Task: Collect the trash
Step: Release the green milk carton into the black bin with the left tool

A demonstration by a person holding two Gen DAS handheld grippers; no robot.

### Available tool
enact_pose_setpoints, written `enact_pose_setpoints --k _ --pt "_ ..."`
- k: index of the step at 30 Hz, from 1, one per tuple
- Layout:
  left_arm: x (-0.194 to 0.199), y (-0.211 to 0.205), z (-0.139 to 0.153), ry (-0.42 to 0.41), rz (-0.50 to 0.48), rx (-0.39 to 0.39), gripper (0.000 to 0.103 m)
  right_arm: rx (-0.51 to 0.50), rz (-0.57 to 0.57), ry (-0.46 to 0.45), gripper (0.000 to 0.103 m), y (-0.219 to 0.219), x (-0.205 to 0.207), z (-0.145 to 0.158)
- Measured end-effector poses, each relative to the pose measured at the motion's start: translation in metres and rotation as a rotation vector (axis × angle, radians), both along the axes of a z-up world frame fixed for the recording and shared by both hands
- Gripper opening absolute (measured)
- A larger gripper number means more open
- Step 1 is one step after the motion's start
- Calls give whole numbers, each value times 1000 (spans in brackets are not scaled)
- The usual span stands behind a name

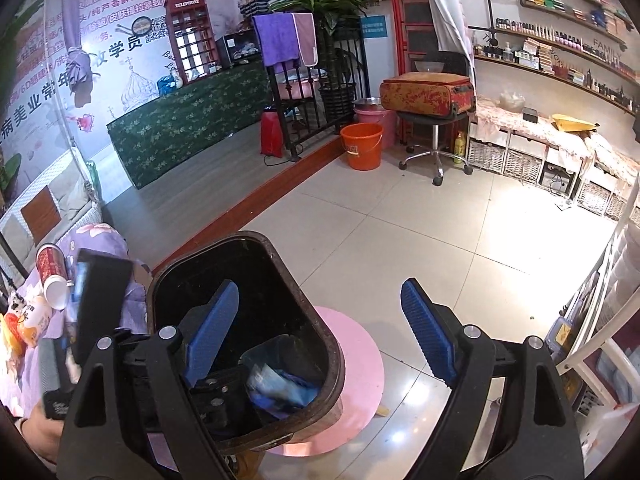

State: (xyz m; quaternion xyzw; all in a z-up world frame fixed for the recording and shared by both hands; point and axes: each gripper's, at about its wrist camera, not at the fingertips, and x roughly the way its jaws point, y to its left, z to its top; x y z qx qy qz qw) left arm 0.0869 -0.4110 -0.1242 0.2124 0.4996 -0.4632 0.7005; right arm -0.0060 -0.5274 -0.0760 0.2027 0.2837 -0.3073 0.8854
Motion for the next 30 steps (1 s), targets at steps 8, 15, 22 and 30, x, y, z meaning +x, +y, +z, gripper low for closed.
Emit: enact_pose_setpoints --k 8,15,22,30 --pt "-13 50 28 -27 71 -120 87 14 1 -8 91 6 7 -3" --pt "-9 116 53 -124 222 -206 90 -66 79 4 97 36 34 6" --pt "4 189 63 -225 425 -224 92 -39 252 -22 97 81 70 7" --pt "28 295 45 -228 708 -140 92 4 510 -17 97 158 119 -3"
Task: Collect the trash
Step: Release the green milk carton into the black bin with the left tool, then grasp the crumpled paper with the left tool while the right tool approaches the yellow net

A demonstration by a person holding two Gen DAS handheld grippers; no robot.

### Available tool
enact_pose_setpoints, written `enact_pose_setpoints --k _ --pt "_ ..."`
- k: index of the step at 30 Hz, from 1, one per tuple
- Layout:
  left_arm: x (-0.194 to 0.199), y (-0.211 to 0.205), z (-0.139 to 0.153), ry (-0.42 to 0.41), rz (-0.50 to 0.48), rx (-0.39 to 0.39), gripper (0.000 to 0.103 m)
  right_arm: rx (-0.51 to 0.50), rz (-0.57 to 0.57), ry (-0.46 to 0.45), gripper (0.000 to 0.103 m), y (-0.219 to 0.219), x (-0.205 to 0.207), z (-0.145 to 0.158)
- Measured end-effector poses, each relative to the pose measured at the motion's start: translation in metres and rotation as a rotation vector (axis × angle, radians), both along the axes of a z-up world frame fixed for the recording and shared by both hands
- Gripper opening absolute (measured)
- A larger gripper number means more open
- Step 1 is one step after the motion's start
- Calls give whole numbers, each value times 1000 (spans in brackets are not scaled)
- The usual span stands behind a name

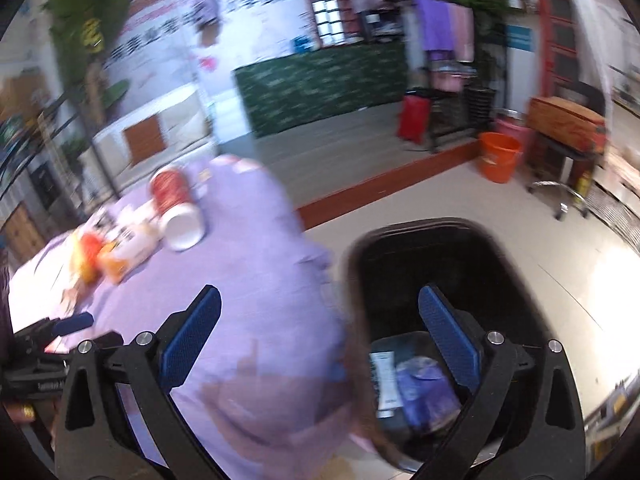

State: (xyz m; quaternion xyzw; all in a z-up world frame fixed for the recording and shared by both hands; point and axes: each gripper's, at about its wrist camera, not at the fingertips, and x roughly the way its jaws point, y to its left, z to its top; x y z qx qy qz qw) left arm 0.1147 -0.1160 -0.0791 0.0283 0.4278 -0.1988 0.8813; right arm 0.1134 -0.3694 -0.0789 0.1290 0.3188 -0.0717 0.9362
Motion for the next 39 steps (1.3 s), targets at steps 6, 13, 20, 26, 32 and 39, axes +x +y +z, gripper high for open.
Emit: enact_pose_setpoints --k 6,13,20,26,32,39 --pt "4 83 0 -39 185 47 92 -1 158 -12 97 53 34 2" --pt "35 142 -2 -63 298 169 92 -10 259 -9 97 101 55 7" --pt "81 152 -14 -31 234 270 92 -18 296 11 97 118 64 8" --pt "101 160 -25 -9 253 247 84 -30 291 35 97 120 66 6" --pt "104 181 -23 10 335 162 55 -35 292 47 97 121 70 5" --pt "80 202 -2 -21 421 52 38 -44 329 52 97 131 78 3"
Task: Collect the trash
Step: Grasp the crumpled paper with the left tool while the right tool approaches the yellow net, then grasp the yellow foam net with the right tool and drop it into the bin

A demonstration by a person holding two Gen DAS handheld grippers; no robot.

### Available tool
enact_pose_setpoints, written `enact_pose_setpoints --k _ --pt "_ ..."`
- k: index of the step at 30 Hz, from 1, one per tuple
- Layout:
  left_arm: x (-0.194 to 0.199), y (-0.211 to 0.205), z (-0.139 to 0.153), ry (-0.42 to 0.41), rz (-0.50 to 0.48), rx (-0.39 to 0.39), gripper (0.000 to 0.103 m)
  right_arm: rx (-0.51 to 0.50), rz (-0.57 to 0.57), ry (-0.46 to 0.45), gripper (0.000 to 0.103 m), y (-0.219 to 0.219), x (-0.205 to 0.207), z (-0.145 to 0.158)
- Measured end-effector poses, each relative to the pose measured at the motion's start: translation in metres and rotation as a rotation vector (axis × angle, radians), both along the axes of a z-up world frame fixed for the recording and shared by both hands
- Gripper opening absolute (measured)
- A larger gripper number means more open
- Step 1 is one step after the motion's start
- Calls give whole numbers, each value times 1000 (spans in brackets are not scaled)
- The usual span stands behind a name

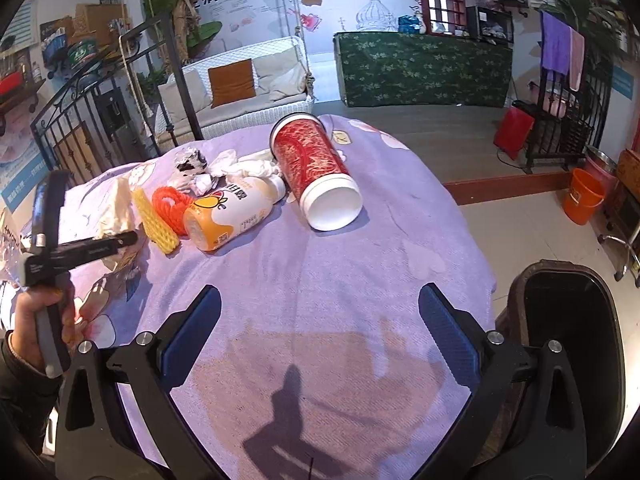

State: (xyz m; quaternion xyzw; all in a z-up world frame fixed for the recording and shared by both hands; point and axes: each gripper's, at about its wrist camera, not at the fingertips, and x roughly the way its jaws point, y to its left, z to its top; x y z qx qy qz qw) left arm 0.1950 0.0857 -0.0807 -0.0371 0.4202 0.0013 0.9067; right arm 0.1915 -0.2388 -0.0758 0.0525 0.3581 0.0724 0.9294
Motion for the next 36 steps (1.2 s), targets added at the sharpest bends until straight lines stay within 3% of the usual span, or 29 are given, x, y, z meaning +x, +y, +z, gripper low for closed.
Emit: enact_pose_setpoints --k 12,21,29,31,34,36 --pt "-39 24 22 -60 72 -108 34 -5 183 7 97 50 22 -5" --pt "-67 35 25 -76 109 -99 34 -60 474 31 97 145 36 -16" --pt "-79 43 20 -70 129 -110 34 -101 588 108 96 210 73 -36" --pt "-80 45 21 -74 131 -114 34 -130 589 146 92 222 87 -46" --pt "-83 46 20 -76 131 -127 34 -143 592 189 77 233 102 -57" --pt "-84 47 19 -78 131 -130 34 -107 598 226 58 236 114 -62"
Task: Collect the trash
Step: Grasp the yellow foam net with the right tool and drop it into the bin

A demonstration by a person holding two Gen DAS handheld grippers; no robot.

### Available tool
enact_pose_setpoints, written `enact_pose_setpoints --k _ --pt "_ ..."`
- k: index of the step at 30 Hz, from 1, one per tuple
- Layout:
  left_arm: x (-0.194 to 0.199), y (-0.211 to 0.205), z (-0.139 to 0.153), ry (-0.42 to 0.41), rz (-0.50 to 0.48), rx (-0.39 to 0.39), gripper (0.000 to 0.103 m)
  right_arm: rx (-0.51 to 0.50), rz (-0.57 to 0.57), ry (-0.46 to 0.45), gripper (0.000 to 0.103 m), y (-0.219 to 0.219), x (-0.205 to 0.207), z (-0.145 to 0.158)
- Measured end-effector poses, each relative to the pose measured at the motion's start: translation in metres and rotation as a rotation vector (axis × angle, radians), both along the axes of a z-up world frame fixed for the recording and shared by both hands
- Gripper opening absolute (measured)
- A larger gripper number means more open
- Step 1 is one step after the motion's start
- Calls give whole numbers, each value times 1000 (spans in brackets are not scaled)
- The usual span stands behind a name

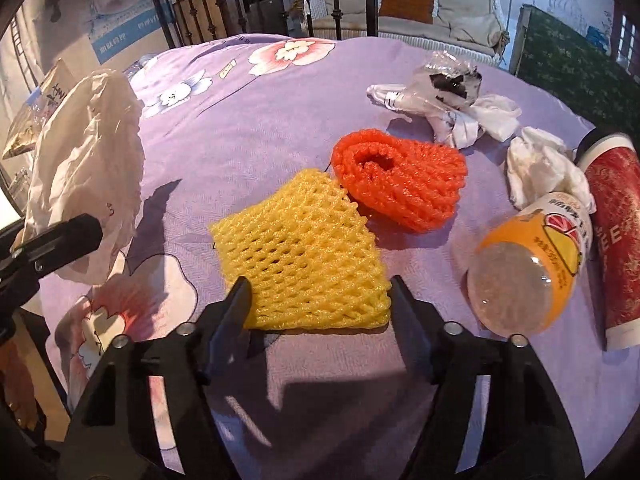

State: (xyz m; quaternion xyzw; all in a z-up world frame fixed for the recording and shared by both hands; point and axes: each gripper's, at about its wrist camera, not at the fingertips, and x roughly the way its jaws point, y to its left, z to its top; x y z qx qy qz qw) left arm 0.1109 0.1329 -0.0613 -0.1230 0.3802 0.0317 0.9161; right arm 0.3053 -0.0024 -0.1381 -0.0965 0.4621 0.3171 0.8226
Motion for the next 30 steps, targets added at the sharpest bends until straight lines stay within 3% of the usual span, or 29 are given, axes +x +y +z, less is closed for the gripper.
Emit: enact_pose_setpoints --k 3,6,17,30 --pt "-1 1 -2 6 -3 -9 34 22 -20 10 33 -2 3 2" --pt "0 2 -3 4 -1 -16 34 52 -21 5 23 -7 -2 9" --pt "-2 -6 0 -1 -24 -22 34 136 -67 -77 18 -38 -46 31" --pt "-5 -48 9 -26 -132 -16 34 195 -202 -181 18 -121 -103 63"
